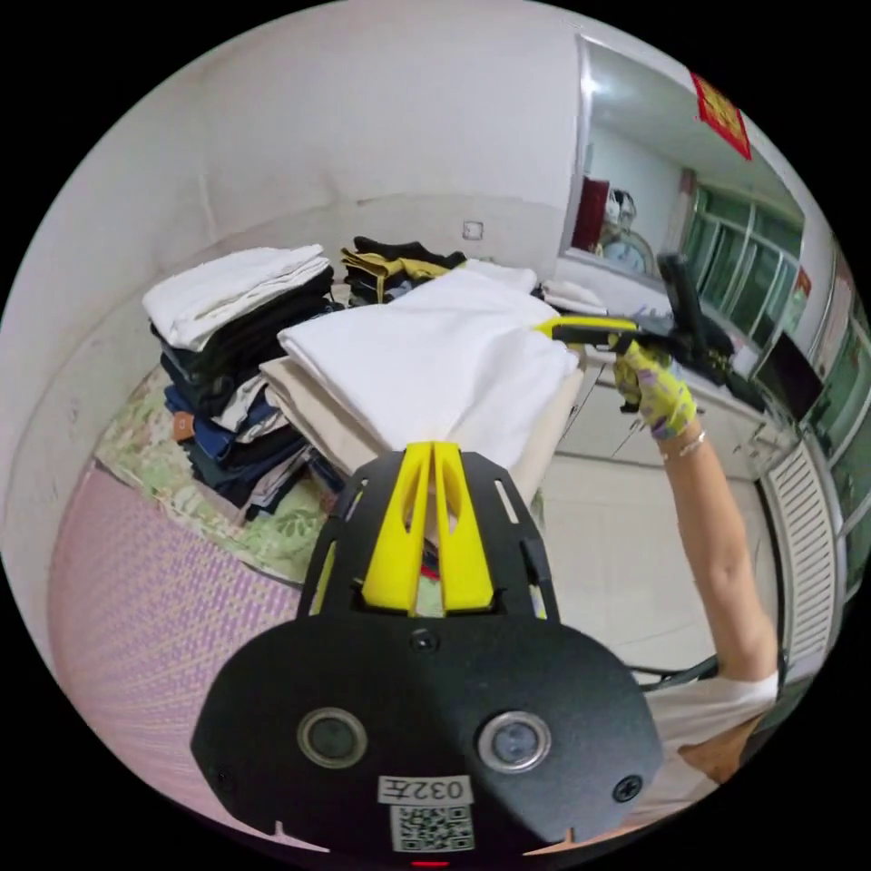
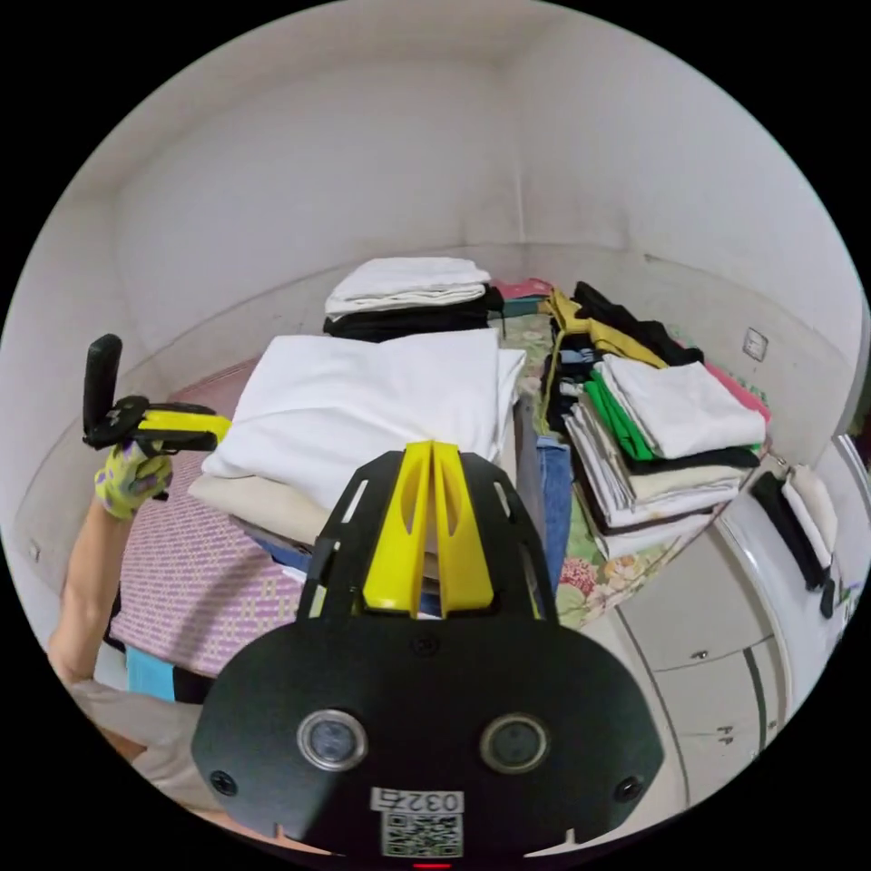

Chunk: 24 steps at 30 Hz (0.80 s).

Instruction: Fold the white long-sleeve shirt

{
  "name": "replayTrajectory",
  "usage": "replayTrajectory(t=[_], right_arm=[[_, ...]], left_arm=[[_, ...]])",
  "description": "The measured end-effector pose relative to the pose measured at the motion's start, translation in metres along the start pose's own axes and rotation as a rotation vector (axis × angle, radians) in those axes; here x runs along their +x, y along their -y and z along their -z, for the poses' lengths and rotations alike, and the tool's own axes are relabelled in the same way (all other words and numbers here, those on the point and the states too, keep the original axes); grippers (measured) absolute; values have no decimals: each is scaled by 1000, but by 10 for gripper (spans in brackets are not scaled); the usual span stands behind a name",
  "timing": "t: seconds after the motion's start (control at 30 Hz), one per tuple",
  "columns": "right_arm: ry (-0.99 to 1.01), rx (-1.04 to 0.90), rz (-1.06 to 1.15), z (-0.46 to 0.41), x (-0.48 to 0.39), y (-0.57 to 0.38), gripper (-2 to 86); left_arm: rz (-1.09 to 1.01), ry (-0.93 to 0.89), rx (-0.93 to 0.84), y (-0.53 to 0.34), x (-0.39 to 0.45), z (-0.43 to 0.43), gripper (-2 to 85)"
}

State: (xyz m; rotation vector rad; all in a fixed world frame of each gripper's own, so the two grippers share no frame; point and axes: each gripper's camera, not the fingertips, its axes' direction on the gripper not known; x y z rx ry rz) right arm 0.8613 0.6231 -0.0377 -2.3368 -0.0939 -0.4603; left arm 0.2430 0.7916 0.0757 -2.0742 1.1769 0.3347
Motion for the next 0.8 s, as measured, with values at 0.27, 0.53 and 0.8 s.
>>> replayTrajectory(t=[0.27,0.53,0.8], right_arm=[[193,477,266,62,-122,-110,-10],[829,159,582,-98,-280,-277,-10],[1126,-68,607,-211,-410,-298,-10]], left_arm=[[-21,-222,343,-168,-10,80,-10],[218,-210,352,-504,26,78,-9],[965,284,584,-782,66,187,3]])
